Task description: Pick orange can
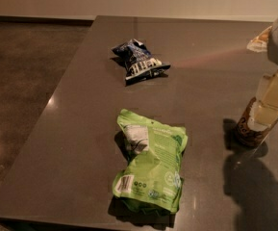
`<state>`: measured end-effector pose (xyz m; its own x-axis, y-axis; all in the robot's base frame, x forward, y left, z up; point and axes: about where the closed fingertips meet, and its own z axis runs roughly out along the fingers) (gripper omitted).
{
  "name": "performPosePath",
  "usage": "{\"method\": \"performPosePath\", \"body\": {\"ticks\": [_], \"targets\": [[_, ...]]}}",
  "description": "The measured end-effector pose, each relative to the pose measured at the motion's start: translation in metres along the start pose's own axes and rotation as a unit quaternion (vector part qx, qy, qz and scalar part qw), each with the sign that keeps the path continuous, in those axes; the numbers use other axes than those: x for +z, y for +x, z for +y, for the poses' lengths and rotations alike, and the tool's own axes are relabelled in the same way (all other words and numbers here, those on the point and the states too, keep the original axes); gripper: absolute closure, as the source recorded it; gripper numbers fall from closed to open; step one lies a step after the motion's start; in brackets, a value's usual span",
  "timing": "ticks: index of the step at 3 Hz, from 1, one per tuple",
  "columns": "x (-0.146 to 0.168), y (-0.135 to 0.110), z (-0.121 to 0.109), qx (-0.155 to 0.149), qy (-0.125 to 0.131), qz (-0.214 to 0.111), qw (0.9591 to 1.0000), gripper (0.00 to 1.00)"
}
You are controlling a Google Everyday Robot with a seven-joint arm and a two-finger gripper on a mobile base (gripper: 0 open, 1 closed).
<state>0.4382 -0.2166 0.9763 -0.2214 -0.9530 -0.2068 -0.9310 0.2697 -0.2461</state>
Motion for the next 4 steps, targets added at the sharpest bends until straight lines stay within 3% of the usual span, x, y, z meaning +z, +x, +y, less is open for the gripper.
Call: {"method": "performPosePath", "body": {"ticks": [2,4], "targets": [[0.003,-0.001,-0.006,0.0,-0.008,-0.003,1.0,0.0],[0.029,0.036,-0.016,0.041,-0.031,-0.011,0.9986,0.0]]}}
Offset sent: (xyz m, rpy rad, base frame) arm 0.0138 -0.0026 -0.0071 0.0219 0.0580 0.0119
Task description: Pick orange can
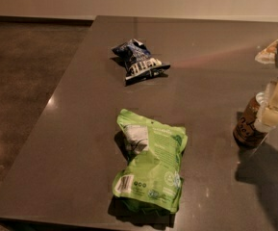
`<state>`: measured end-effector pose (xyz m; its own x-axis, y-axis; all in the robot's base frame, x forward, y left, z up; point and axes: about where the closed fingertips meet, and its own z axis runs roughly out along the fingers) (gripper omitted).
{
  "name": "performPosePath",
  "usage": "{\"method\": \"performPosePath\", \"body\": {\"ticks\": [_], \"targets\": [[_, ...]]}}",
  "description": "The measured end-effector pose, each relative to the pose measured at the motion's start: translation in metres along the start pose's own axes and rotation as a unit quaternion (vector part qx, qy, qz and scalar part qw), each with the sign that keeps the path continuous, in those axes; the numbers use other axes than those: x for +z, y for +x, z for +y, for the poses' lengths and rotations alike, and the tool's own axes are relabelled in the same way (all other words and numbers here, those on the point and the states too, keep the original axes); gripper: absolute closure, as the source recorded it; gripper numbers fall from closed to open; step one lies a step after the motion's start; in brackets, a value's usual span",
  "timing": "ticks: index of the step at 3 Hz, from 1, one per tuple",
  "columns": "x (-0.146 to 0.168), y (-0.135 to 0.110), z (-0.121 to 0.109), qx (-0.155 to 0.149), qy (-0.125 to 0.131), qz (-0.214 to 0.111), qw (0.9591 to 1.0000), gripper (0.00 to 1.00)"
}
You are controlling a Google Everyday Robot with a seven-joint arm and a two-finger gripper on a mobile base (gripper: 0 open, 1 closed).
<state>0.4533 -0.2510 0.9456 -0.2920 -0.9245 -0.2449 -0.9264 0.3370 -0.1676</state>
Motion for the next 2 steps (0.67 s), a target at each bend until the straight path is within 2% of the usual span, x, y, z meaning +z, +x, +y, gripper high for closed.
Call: {"method": "performPosePath", "body": {"ticks": [1,2], "targets": [[0.011,0.023,0.002,0.021,-0.018,0.002,0.9996,0.0],[0.021,0.034,0.009,0.029,-0.041,-0.004,0.9987,0.0]]}}
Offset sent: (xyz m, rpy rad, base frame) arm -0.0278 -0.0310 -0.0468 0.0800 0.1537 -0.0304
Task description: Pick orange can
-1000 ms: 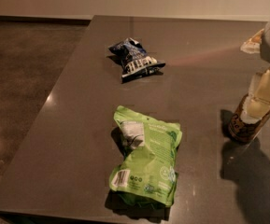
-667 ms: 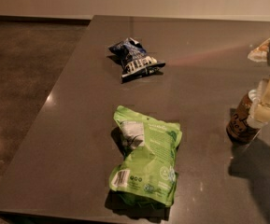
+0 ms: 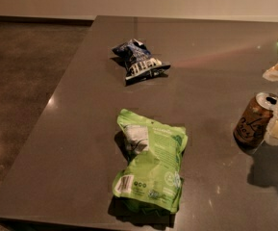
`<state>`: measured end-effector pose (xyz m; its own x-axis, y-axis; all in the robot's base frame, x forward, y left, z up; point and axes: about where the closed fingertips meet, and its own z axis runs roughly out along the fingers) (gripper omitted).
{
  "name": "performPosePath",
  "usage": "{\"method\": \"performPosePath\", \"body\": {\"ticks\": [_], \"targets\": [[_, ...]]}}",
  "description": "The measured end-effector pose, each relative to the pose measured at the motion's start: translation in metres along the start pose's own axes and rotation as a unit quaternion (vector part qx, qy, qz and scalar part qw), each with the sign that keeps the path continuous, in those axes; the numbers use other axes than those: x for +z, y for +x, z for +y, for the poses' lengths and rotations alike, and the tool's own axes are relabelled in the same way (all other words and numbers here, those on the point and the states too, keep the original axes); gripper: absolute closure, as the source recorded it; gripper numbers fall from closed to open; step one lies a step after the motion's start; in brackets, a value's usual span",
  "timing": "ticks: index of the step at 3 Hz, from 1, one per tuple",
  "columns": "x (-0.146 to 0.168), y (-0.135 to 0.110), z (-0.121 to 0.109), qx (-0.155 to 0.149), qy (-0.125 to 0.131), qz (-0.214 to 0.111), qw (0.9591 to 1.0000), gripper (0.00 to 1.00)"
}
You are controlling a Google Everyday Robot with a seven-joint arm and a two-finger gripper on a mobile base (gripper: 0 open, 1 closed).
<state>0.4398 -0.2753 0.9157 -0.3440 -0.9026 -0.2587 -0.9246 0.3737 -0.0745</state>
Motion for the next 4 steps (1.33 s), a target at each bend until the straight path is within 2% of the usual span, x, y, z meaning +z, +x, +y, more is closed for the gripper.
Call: {"method": "performPosePath", "body": {"ticks": [1,2,4], "targets": [[0.008,0.0,0.005,0.004,-0.024,-0.017,0.9996,0.18],[0.014,-0.004,0.009,0.003,-0.04,-0.031,0.9987,0.42],[0.015,-0.013,0.005,-0.001,-0.045,-0.049,0.9978,0.88]]}}
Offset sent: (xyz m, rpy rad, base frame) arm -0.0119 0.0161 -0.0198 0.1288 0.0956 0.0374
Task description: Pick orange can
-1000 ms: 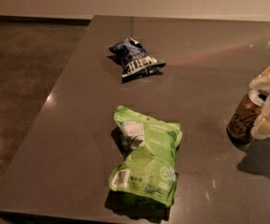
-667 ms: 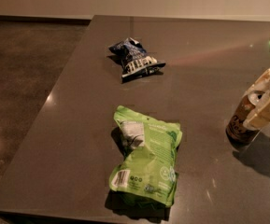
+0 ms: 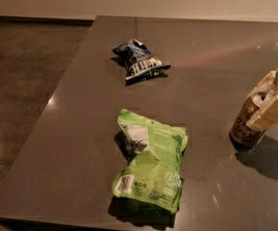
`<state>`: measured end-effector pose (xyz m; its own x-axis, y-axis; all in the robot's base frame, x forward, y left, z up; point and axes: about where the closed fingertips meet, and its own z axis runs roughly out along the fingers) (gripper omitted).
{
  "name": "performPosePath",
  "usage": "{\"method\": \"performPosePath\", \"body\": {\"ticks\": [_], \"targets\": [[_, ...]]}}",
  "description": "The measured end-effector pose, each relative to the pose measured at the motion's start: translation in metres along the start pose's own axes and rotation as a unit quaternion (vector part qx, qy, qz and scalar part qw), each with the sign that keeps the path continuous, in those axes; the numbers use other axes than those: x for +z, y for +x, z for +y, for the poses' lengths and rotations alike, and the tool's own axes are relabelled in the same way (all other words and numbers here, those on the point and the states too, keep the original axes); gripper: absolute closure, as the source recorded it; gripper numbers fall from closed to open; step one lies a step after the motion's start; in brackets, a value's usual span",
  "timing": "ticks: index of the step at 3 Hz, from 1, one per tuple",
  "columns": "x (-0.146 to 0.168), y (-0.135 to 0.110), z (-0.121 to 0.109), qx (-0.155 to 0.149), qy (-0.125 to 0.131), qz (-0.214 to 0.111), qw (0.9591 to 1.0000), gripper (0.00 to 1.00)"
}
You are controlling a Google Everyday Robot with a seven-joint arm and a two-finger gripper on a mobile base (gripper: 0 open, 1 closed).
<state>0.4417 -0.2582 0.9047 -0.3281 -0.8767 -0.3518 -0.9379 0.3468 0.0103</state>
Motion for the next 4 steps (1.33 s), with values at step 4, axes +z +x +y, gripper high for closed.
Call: {"method": "performPosePath", "body": {"ticks": [4], "targets": [[-0.056,-0.11,-0.001,-0.086,0.014,-0.074,0.9934,1.0]]}}
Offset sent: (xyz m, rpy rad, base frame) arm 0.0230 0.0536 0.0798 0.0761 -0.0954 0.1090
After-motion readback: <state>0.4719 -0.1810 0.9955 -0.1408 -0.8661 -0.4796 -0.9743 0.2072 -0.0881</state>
